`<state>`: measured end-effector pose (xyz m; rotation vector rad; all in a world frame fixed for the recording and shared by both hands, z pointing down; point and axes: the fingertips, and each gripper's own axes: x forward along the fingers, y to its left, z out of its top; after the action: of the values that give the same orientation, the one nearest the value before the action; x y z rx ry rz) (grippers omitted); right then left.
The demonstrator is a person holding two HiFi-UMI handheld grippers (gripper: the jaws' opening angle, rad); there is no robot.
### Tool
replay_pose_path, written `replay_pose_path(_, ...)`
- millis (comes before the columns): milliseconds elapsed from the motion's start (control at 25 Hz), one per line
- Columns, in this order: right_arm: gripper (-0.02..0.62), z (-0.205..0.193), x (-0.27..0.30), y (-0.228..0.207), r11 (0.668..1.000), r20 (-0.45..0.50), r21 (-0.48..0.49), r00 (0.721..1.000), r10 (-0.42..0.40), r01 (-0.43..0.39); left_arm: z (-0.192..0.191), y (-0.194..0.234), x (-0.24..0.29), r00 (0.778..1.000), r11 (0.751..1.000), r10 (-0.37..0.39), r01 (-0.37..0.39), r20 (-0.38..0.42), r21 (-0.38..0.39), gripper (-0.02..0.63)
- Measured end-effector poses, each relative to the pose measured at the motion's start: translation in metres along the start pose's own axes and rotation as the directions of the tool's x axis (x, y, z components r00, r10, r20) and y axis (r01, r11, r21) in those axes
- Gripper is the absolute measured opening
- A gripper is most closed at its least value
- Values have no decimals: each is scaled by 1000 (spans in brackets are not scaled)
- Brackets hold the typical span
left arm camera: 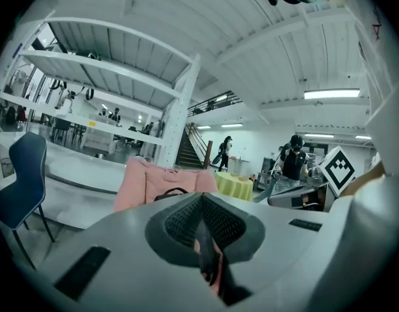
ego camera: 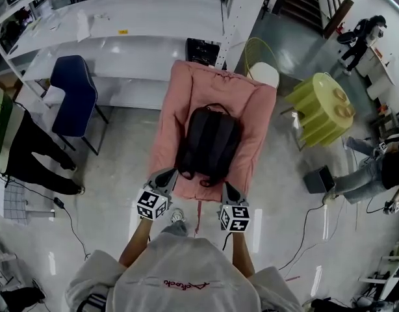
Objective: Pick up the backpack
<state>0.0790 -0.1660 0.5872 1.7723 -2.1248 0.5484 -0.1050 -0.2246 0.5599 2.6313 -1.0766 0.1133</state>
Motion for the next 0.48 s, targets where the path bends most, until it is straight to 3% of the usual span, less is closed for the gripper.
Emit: replay_pose_path(480,18,-1,4,-5,997,-13,21,997,-74,74,-3,8,21,997,997,-76,76,-15,-13,10)
